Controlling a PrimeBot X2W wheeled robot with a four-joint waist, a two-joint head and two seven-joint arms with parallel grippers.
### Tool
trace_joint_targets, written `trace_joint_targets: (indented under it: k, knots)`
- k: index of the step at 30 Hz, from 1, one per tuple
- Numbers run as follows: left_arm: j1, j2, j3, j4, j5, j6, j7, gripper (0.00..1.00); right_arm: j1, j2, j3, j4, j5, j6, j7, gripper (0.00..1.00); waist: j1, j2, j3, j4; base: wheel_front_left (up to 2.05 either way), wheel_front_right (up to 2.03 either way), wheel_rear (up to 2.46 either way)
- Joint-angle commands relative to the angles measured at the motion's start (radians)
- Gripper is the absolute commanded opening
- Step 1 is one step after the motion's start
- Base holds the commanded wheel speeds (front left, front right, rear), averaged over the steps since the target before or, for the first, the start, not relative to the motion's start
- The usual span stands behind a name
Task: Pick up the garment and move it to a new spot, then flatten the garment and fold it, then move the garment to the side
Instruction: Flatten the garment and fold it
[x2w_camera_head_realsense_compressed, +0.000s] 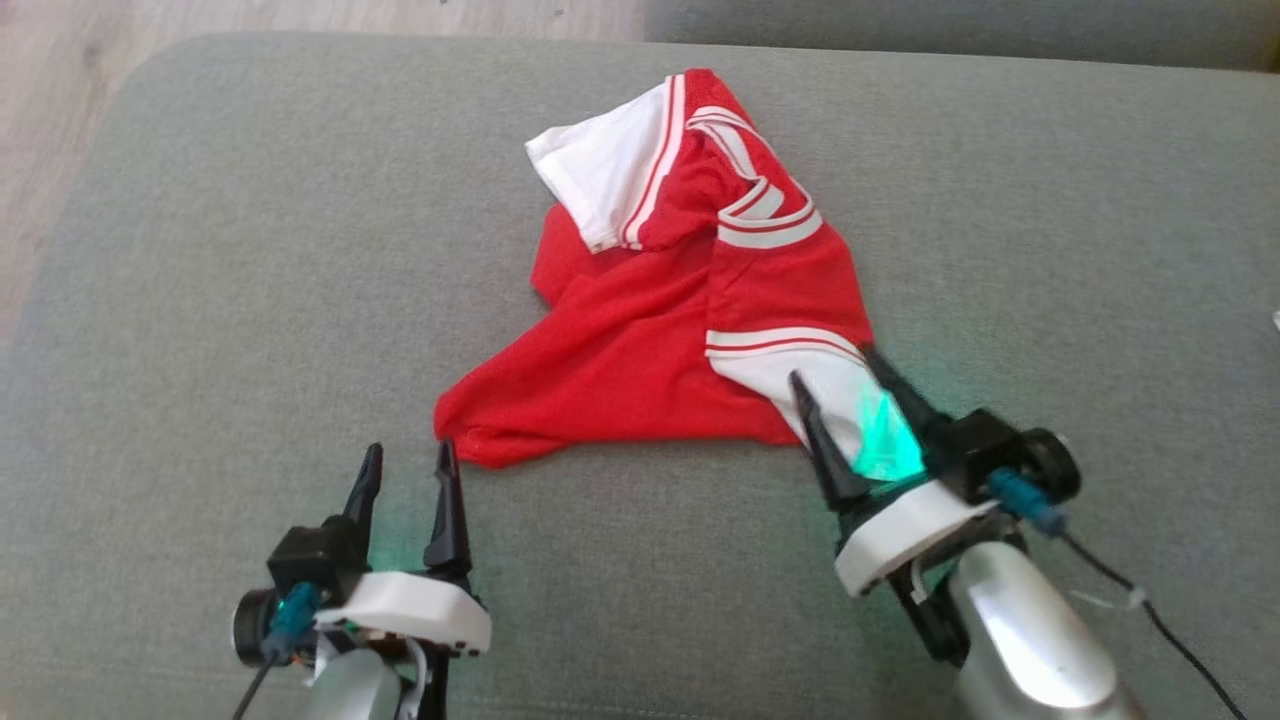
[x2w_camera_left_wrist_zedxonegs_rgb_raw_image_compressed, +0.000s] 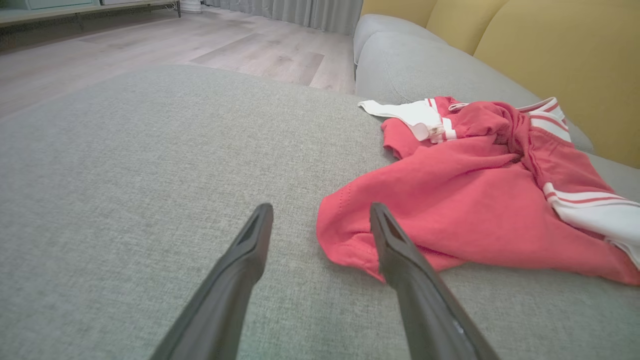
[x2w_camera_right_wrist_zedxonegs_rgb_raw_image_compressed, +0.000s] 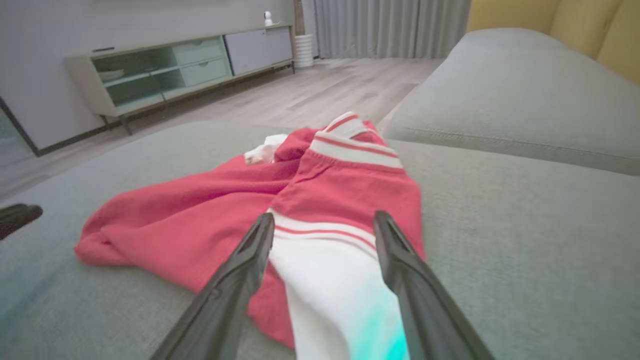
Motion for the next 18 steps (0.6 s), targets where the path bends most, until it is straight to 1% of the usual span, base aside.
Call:
trace_joint_targets:
  k: [1,4,5,8,15,16,17,18]
  knots:
    - [-0.011,0.007,0.017,-0.037,-0.007,0.012,-0.005,1.00,-0.014,0.002,0.032,-0.014,-0.015,0.003,-0.006,1.00,0.0001,0.0000,0.003,0.007,0.00,0.00,0.00]
    - [0.001,0.007,-0.007,-0.050,-0.022,0.018,-0.005,1.00,-0.035,0.002,0.042,0.043,-0.067,0.003,-0.006,1.00,0.0001,0.0000,0.007,0.018,0.00,0.00,0.00]
    - [0.005,0.007,-0.021,-0.055,-0.025,0.020,-0.005,1.00,-0.052,0.002,0.041,0.081,-0.104,0.003,-0.006,1.00,0.0001,0.0000,0.009,0.024,0.00,0.00,0.00]
    - [0.006,0.007,-0.034,-0.059,-0.030,0.022,-0.005,1.00,-0.075,0.002,0.027,0.127,-0.141,0.003,-0.006,1.00,0.0001,0.0000,0.010,0.032,0.00,0.00,0.00]
    - [0.005,0.007,-0.036,-0.072,-0.031,0.023,-0.005,1.00,-0.108,0.002,-0.014,0.181,-0.196,0.003,-0.006,1.00,0.0001,0.0000,0.013,0.043,0.00,0.00,0.00]
    - [0.007,0.007,-0.036,-0.075,-0.033,0.023,-0.005,1.00,-0.110,0.002,-0.016,0.192,-0.197,0.003,-0.006,0.84,0.0001,0.0000,0.012,0.044,0.00,0.00,0.00]
    - [0.008,0.007,-0.036,-0.077,-0.033,0.023,-0.005,1.00,-0.113,0.002,-0.015,0.201,-0.198,0.003,-0.006,0.57,0.0001,0.0000,0.012,0.044,0.00,0.00,0.00]
    - [0.009,0.007,-0.037,-0.079,-0.034,0.023,-0.005,1.00,-0.116,0.002,-0.011,0.207,-0.200,0.003,-0.006,0.33,0.0001,0.0000,0.012,0.044,0.00,0.00,0.00]
